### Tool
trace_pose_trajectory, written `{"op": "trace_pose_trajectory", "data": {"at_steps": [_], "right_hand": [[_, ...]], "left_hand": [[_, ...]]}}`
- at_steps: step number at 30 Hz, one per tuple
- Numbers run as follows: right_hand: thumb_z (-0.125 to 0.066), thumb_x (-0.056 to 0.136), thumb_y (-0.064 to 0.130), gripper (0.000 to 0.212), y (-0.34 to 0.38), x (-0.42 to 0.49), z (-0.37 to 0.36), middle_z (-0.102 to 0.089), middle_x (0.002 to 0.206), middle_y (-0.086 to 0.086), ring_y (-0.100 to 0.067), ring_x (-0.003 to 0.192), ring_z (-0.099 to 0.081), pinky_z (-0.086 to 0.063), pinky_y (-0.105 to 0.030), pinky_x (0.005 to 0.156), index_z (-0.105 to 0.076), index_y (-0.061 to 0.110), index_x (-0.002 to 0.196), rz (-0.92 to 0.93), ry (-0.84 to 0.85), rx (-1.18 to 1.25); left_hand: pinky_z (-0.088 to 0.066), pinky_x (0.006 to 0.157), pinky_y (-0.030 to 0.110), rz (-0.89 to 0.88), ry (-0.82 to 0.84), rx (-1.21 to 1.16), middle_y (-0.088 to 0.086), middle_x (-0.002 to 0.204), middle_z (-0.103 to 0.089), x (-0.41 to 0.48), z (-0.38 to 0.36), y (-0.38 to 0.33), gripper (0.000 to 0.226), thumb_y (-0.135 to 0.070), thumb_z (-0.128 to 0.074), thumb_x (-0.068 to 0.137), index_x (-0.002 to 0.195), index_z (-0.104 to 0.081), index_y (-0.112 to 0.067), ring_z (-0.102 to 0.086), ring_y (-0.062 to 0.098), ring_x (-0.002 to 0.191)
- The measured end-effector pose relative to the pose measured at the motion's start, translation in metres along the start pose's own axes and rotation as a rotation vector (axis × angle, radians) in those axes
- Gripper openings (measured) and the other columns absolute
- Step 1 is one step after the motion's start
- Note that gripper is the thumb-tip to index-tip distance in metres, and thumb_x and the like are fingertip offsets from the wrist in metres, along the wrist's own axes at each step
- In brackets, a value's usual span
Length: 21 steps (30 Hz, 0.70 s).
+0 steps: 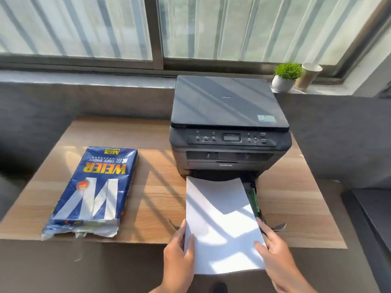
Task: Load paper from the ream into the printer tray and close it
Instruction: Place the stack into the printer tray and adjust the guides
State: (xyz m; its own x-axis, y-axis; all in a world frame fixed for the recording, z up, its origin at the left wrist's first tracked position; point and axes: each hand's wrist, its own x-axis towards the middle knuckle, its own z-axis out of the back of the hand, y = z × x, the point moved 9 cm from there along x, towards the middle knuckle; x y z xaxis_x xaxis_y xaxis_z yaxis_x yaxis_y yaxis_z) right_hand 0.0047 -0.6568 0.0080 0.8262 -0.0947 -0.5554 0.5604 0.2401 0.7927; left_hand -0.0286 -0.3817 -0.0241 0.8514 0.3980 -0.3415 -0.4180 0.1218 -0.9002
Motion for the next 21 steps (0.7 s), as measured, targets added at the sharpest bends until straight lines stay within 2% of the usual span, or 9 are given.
{"op": "trace_pose_trajectory", "data": {"at_steps": [3,6,8,11,13,14,18,21], "right_hand": [[-0.051,0.092,-0.006,0.059,-0.005,0.015,0.017,-0.071,0.113,0.015,0.002,0.100,-0.065,-0.047,-0.016,0.080,-0.053,0.030,0.138,-0.011,0.000,-0.003],[-0.050,0.095,-0.006,0.055,-0.008,0.027,0.030,-0.068,0.103,0.026,0.007,0.090,-0.063,-0.049,-0.007,0.066,-0.055,0.033,0.133,-0.038,0.020,0.014],[-0.050,0.095,-0.007,0.056,-0.011,0.034,0.035,-0.070,0.105,0.024,0.002,0.096,-0.065,-0.050,-0.008,0.070,-0.054,0.031,0.136,-0.050,0.022,0.014],[-0.051,0.095,-0.004,0.058,-0.017,0.044,0.038,-0.073,0.112,0.013,-0.015,0.109,-0.067,-0.054,-0.028,0.089,-0.051,0.031,0.140,-0.075,0.001,0.031],[-0.051,0.095,-0.004,0.058,-0.021,0.051,0.040,-0.072,0.119,0.007,-0.019,0.112,-0.066,-0.051,-0.039,0.099,-0.051,0.031,0.141,-0.101,-0.021,0.062],[-0.050,0.095,-0.005,0.058,-0.022,0.054,0.039,-0.071,0.123,0.007,-0.019,0.113,-0.066,-0.049,-0.041,0.102,-0.049,0.031,0.142,-0.109,-0.015,0.074],[-0.048,0.095,-0.006,0.061,-0.020,0.062,0.034,-0.064,0.133,0.005,-0.019,0.122,-0.061,-0.044,-0.035,0.103,-0.044,0.028,0.146,-0.113,0.018,0.094],[-0.047,0.094,-0.009,0.063,-0.022,0.067,0.033,-0.061,0.136,-0.001,-0.020,0.123,-0.059,-0.044,-0.032,0.098,-0.041,0.025,0.148,-0.116,0.022,0.109]], "left_hand": [[-0.046,0.108,0.041,0.072,-0.005,0.027,-0.006,0.131,-0.066,-0.003,-0.021,0.003,0.049,-0.026,-0.068,0.089,0.137,-0.056,-0.023,-0.060,0.010,0.121],[-0.046,0.108,0.039,0.037,-0.029,0.078,-0.008,0.132,-0.063,-0.004,-0.036,-0.006,0.048,-0.023,-0.065,0.091,0.138,-0.054,-0.019,-0.058,0.010,0.122],[-0.045,0.109,0.039,0.029,-0.036,0.066,-0.011,0.131,-0.063,-0.004,-0.043,-0.008,0.049,-0.022,-0.065,0.092,0.139,-0.053,-0.018,-0.057,0.009,0.124],[-0.044,0.109,0.036,0.018,-0.037,0.069,-0.014,0.132,-0.060,0.004,-0.051,-0.010,0.049,-0.025,-0.063,0.093,0.139,-0.052,-0.017,-0.055,0.007,0.126],[-0.046,0.107,0.030,0.019,-0.029,0.070,-0.018,0.131,-0.062,0.011,-0.055,-0.011,0.045,-0.025,-0.061,0.094,0.138,-0.054,-0.021,-0.056,0.002,0.124],[-0.047,0.105,0.030,0.032,-0.022,0.061,-0.019,0.129,-0.063,0.014,-0.057,-0.010,0.045,-0.025,-0.060,0.094,0.138,-0.053,-0.022,-0.057,0.001,0.122],[-0.047,0.108,0.042,0.102,-0.028,0.053,-0.008,0.134,-0.064,0.029,-0.064,-0.001,0.051,-0.025,-0.061,0.094,0.142,-0.049,-0.016,-0.059,0.011,0.124],[-0.044,0.111,0.042,0.152,-0.035,0.051,-0.003,0.137,-0.061,0.038,-0.066,0.006,0.051,-0.018,-0.062,0.093,0.142,-0.048,-0.010,-0.057,0.015,0.126]]}}
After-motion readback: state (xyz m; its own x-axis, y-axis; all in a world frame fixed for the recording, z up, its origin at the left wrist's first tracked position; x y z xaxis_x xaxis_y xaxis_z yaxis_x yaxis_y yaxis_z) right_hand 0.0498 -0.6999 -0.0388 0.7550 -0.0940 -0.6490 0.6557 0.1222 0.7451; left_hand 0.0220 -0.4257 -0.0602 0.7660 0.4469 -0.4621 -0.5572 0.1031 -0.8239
